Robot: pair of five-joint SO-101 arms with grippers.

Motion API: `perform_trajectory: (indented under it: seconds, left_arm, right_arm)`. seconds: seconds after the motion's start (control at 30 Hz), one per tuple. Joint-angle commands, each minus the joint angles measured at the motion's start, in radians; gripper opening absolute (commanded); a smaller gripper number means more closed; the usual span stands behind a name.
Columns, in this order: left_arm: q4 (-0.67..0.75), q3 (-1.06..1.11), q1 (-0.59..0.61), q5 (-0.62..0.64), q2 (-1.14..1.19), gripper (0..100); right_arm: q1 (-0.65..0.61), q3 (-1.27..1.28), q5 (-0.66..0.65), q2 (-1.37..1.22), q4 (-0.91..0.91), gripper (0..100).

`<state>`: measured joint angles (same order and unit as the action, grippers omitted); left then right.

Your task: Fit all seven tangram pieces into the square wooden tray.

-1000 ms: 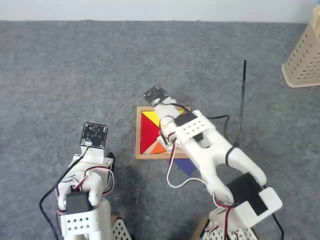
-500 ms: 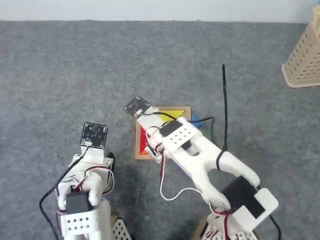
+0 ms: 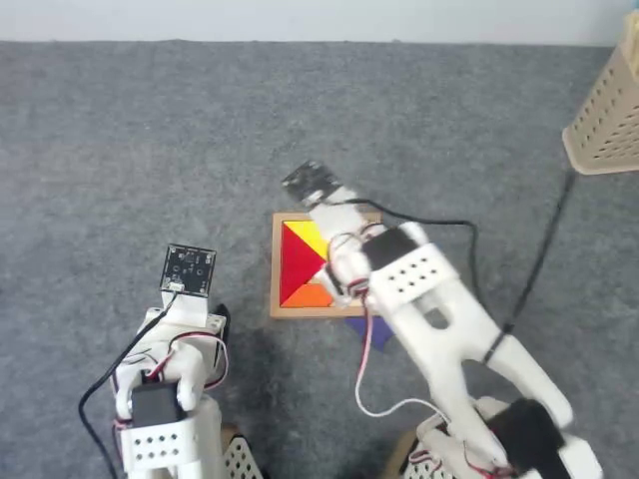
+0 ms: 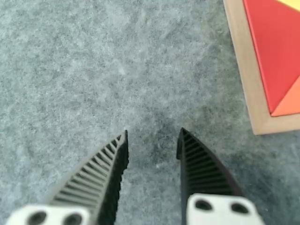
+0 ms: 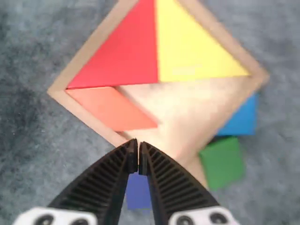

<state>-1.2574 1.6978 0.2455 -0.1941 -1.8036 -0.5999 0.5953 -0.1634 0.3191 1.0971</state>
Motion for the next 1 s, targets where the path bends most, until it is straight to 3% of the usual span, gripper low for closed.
perform_trajectory:
  seconds: [0.0,0.13,0.23,0.33,0.97]
  left_arm:
    - [-0.005,-0.012,-0.002,-0.005,-0.006,17]
    - [-0.005,-0.012,-0.002,-0.005,-0.006,17]
    - [-0.005,-0.012,-0.002,-0.005,-0.006,17]
    - [-0.005,-0.012,-0.002,-0.005,-0.006,17]
    - [-0.005,-0.012,-0.002,-0.005,-0.006,17]
  right_arm:
    - [0.105,-0.008,-0.015,0.064,0.019,0.6]
    - [0.223,-0.021,-0.015,-0.021,0.027,0.9]
    - [0.268,-0.048,-0.015,-0.097,0.058,8.5]
    - [0.263,-0.071,-0.046,-0.147,0.113,14.3]
    - [0.246,-0.029,-0.052,-0.337,-0.054,14.2]
